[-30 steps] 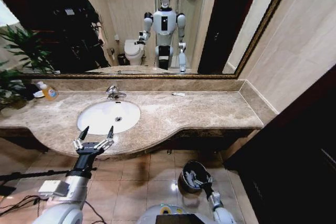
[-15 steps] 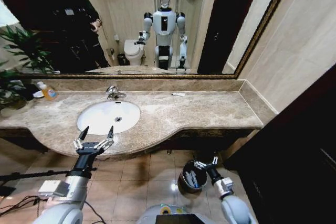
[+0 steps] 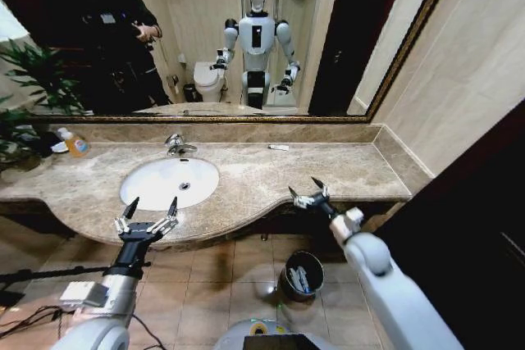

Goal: Pick up the trash from the sink and place it in the trash bin.

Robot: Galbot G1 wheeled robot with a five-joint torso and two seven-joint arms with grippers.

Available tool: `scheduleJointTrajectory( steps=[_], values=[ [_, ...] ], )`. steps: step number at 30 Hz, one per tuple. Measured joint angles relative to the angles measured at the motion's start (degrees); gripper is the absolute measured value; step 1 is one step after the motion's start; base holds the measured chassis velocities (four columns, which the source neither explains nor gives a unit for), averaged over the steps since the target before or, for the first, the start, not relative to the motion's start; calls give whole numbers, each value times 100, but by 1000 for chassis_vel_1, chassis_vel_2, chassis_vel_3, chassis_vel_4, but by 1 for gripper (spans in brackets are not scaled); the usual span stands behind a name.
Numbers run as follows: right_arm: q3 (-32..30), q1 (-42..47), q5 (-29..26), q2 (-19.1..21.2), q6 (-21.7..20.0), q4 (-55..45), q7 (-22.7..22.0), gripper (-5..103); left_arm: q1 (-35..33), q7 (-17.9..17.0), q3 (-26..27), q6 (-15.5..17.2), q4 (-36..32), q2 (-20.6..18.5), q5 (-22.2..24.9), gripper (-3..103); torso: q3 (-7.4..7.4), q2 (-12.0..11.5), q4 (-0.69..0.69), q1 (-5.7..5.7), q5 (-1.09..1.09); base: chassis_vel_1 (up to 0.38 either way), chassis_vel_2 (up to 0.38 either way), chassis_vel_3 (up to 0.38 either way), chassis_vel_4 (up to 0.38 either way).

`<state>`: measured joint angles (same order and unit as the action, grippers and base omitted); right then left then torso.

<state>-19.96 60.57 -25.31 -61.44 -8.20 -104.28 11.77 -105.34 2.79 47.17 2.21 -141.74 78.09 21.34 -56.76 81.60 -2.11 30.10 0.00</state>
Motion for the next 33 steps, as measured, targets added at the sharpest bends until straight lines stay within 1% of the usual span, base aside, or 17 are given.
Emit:
scheduleJointTrajectory(
  steps=[1, 2, 6, 7, 9, 10, 13, 14, 16, 17, 19, 21, 22, 24, 25, 28, 33],
  values=[
    [143, -218, -17, 15, -1, 226, 49, 100, 0, 0, 0, 0, 0, 0, 0, 100, 0, 0, 0, 0, 0, 0, 0, 0, 0],
    [143, -218, -17, 15, -1, 226, 49, 100, 0, 0, 0, 0, 0, 0, 0, 100, 0, 0, 0, 0, 0, 0, 0, 0, 0],
    [1037, -1742, -180, -55, 5, 1522, 230, 100, 0, -1, 1, 0, 0, 0, 0, 100, 0, -1, 0, 0, -1, 0, 0, 0, 0],
    [1037, -1742, -180, -55, 5, 1522, 230, 100, 0, -1, 1, 0, 0, 0, 0, 100, 0, -1, 0, 0, -1, 0, 0, 0, 0],
    [1414, -2382, -281, -162, 13, 2155, 260, 100, 0, 1, 0, 0, 0, 0, 0, 100, 0, -1, -1, 0, -1, 0, 0, 0, 0],
    [1414, -2382, -281, -162, 13, 2155, 260, 100, 0, 1, 0, 0, 0, 0, 0, 100, 0, -1, -1, 0, -1, 0, 0, 0, 0],
    [1842, -3096, -319, -323, 50, 3070, 385, 100, 0, 0, 0, 0, 0, 0, 0, 100, -1, -1, 0, 0, 1, 0, 0, 0, 0],
    [1842, -3096, -319, -323, 50, 3070, 385, 100, 0, 0, 0, 0, 0, 0, 0, 100, -1, -1, 0, 0, 1, 0, 0, 0, 0],
    [2070, -3568, -350, -412, 62, 3637, 510, 100, 0, 0, 0, 0, 0, 0, 0, 100, 0, -1, 1, -1, -2, 0, 0, 0, 0],
    [2070, -3568, -350, -412, 62, 3637, 510, 100, 0, 0, 0, 0, 0, 0, 0, 100, 0, -1, 1, -1, -2, 0, 0, 0, 0],
    [2226, -3960, -367, -511, 80, 4112, 600, 100, 0, 2, 0, 0, 0, 0, 0, 100, 0, -1, 1, -1, 1, 0, 0, 0, 0],
    [2353, -4417, -362, -653, 84, 4731, 732, 100, 0, 0, 0, 0, 0, 0, 0, 100, 1, -1, 0, -1, -3, 0, 0, 0, 0],
    [2353, -4417, -362, -653, 84, 4731, 732, 100, 0, 0, 0, 0, 0, 0, 0, 100, 1, -1, 0, -1, -3, 0, 0, 0, 0],
    [2436, -4733, -297, -810, 94, 5221, 851, 100, 0, 1, 0, 0, 0, -1, 0, 100, 0, -1, 1, 0, 1, 0, 0, 0, 0],
    [2478, -4889, -234, -897, 100, 5467, 889, 100, 0, 1, 0, 0, 0, 0, 0, 100, 0, -1, 0, 0, -1, 0, 0, 0, 0],
    [2521, -4992, -209, -969, 62, 5613, 898, 100, 0, 0, 0, 0, 0, 0, 0, 100, 0, -1, 1, 0, -2, 0, 0, 0, 0],
    [2682, -5156, -202, -1177, -184, 5735, 849, 100, 0, 0, 0, 0, 0, 0, 0, 100, 1, -1, 0, -1, -1, 0, 0, 0, 0]
  ],
)
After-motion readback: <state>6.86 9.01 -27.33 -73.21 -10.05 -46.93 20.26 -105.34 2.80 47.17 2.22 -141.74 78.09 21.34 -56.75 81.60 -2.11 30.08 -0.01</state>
